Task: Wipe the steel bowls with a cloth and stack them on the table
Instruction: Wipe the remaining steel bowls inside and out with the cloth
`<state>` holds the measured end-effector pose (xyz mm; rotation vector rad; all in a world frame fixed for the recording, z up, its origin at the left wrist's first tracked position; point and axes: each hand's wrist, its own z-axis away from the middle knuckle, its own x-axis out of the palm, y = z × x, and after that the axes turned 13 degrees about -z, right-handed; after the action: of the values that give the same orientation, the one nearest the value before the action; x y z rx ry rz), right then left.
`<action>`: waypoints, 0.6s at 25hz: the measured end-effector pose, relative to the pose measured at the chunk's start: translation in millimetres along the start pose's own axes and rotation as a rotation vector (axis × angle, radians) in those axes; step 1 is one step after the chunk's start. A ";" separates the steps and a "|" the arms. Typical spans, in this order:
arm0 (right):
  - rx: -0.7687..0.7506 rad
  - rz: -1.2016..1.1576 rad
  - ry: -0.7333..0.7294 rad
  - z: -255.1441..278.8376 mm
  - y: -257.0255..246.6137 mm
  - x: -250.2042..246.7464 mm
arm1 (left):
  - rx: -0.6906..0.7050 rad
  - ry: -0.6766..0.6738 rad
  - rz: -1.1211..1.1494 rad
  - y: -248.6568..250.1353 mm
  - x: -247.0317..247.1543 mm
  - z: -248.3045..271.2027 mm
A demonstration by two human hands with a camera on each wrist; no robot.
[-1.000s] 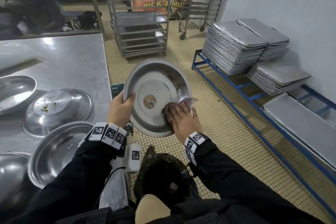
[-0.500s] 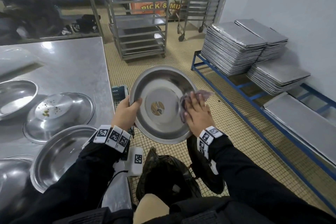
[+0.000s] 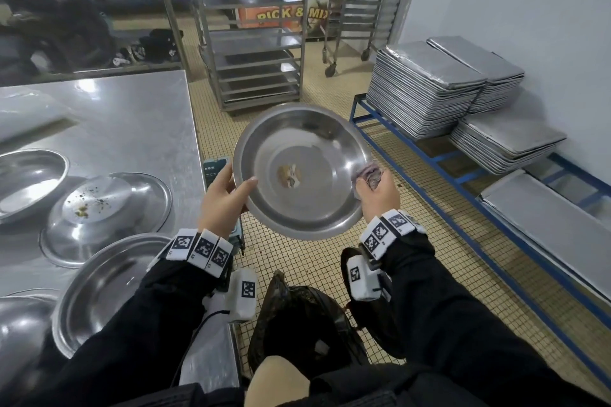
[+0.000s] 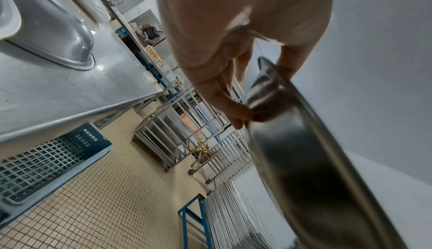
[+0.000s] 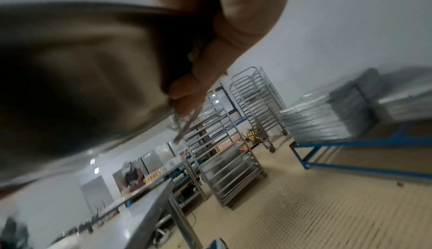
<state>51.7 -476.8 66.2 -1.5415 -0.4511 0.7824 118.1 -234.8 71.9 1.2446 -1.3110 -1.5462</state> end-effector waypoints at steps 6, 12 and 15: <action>0.081 -0.263 0.132 24.7 3.4 30.7 | 0.009 -0.029 0.004 5.8 32.1 12.6; -0.002 -0.119 0.004 20.4 16.4 29.0 | -0.089 0.177 0.043 2.7 14.5 0.9; -0.173 0.104 -0.105 27.8 13.1 33.5 | -0.089 0.220 -0.036 -4.8 6.1 -1.4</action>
<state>53.1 -435.8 46.8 -1.7008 -0.5307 0.9282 118.2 -239.9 65.9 1.3464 -1.0735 -1.4305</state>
